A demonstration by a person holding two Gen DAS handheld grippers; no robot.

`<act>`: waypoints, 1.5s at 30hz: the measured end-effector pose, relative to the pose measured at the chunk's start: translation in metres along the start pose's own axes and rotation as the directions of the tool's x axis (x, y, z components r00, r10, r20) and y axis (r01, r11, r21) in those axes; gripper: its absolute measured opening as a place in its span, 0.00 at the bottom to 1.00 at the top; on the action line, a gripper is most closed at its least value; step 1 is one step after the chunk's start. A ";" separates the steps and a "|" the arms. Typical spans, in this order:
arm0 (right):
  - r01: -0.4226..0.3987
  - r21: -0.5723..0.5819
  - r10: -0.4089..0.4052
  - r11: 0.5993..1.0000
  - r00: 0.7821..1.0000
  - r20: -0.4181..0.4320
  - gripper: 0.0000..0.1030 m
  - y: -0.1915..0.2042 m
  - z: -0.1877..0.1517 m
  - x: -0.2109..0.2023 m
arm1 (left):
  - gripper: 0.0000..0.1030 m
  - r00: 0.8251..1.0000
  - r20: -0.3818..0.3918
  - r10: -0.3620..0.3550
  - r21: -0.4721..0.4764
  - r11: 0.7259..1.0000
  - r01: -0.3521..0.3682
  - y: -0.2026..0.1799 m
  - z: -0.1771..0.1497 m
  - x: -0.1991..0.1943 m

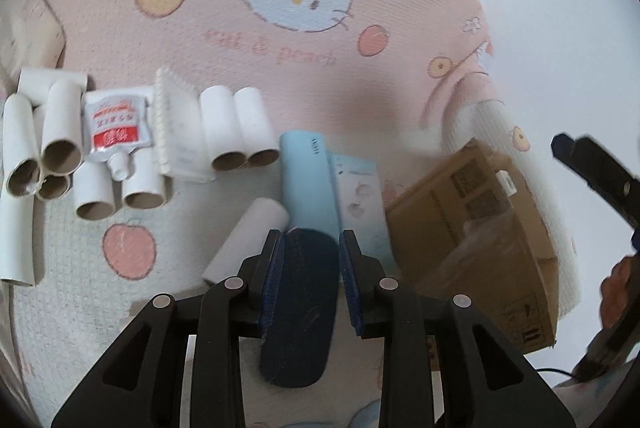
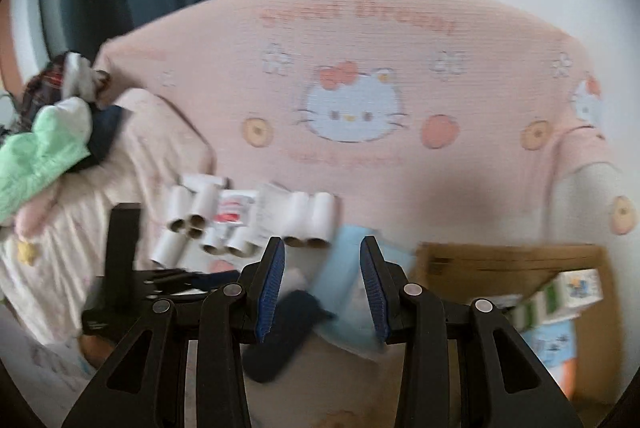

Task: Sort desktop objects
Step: 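Withdraw both tools from the box back over the pile, then close both grippers on the dark denim pouch from either side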

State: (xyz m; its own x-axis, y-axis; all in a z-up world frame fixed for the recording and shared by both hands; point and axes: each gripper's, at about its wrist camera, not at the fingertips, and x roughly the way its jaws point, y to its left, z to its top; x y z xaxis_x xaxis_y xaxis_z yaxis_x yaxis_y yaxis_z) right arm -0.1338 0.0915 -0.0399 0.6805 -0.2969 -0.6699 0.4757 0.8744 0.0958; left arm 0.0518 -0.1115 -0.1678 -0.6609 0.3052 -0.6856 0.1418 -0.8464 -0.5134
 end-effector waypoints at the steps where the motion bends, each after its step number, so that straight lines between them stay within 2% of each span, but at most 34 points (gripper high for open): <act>1: -0.020 -0.006 0.020 1.000 1.000 0.001 0.34 0.005 -0.003 0.004 | 0.33 1.000 -0.005 0.008 -0.003 1.000 -0.008 0.003 -0.003 0.000; 4: -0.059 -0.051 0.058 0.997 0.998 -0.021 0.35 0.024 -0.016 0.021 | 0.42 1.000 -0.010 0.026 -0.035 0.999 -0.027 0.012 -0.013 -0.002; 6: -0.084 -0.073 0.079 0.994 0.994 -0.070 0.35 0.036 -0.026 0.036 | 0.43 0.999 0.001 0.039 -0.068 0.997 -0.039 0.020 -0.018 -0.004; 9: -0.151 -0.036 0.143 0.988 0.977 -0.158 0.35 0.045 -0.045 0.063 | 0.46 0.995 0.026 0.095 -0.096 0.991 -0.092 0.029 -0.019 -0.009; 11: -0.142 -0.026 0.134 0.989 0.971 -0.198 0.35 0.048 -0.057 0.079 | 0.54 0.992 0.017 0.127 -0.093 0.988 -0.125 0.031 -0.019 -0.009; 14: -0.095 -0.080 0.072 0.992 0.966 -0.249 0.35 0.055 -0.076 0.100 | 0.54 0.981 -0.024 0.191 -0.023 0.981 -0.192 0.022 -0.020 -0.003; 17: -0.089 -0.090 0.064 0.992 0.967 -0.247 0.35 0.058 -0.093 0.111 | 0.54 0.968 -0.017 0.252 0.078 0.965 -0.250 0.007 -0.023 -0.002; 19: -0.088 -0.092 0.063 0.992 0.967 -0.248 0.35 0.059 -0.103 0.116 | 0.54 0.964 -0.046 0.264 0.138 0.957 -0.255 -0.001 -0.024 0.003; 23: -0.013 -0.220 -0.038 0.975 0.973 -0.229 0.35 0.069 -0.115 0.123 | 0.54 0.964 -0.110 0.242 0.241 0.948 -0.210 -0.014 -0.035 0.010; 26: -0.027 -0.242 -0.034 0.970 0.969 -0.244 0.35 0.071 -0.122 0.129 | 0.54 0.954 -0.111 0.277 0.324 0.918 -0.229 -0.026 -0.043 0.011; 29: -0.054 -0.185 -0.001 0.981 0.958 -0.288 0.35 0.064 -0.126 0.137 | 0.54 0.980 -0.106 0.167 0.274 0.952 -0.133 -0.019 -0.041 0.003; 30: -0.075 -0.198 0.014 0.977 0.956 -0.293 0.35 0.062 -0.126 0.139 | 0.54 0.984 -0.105 0.142 0.241 0.964 -0.114 -0.013 -0.039 0.001; 34: -0.080 -0.162 0.027 0.984 0.952 -0.306 0.35 0.056 -0.126 0.145 | 0.54 0.983 -0.131 0.129 0.114 0.987 -0.114 0.010 -0.034 0.006; 37: -0.095 -0.142 0.044 0.985 0.945 -0.323 0.35 0.055 -0.129 0.150 | 0.54 0.981 -0.180 0.069 0.036 0.997 -0.064 0.021 -0.036 0.017; 40: -0.102 -0.133 0.052 0.986 0.941 -0.336 0.35 0.054 -0.130 0.156 | 0.50 0.979 -0.203 0.016 -0.002 1.000 -0.017 0.025 -0.039 0.026; 45: -0.114 -0.122 0.065 0.986 0.936 -0.347 0.35 0.052 -0.132 0.161 | 0.50 0.971 -0.233 -0.045 -0.051 0.998 0.034 0.026 -0.037 0.045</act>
State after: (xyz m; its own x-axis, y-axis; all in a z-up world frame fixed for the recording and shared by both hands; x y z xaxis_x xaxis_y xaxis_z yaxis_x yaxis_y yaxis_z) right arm -0.0728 0.1395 -0.2398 0.4745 -0.0873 -0.8759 0.3235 0.9427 0.0813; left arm 0.0531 -0.1042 -0.2307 -0.4767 0.4359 -0.7634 0.1570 -0.8122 -0.5619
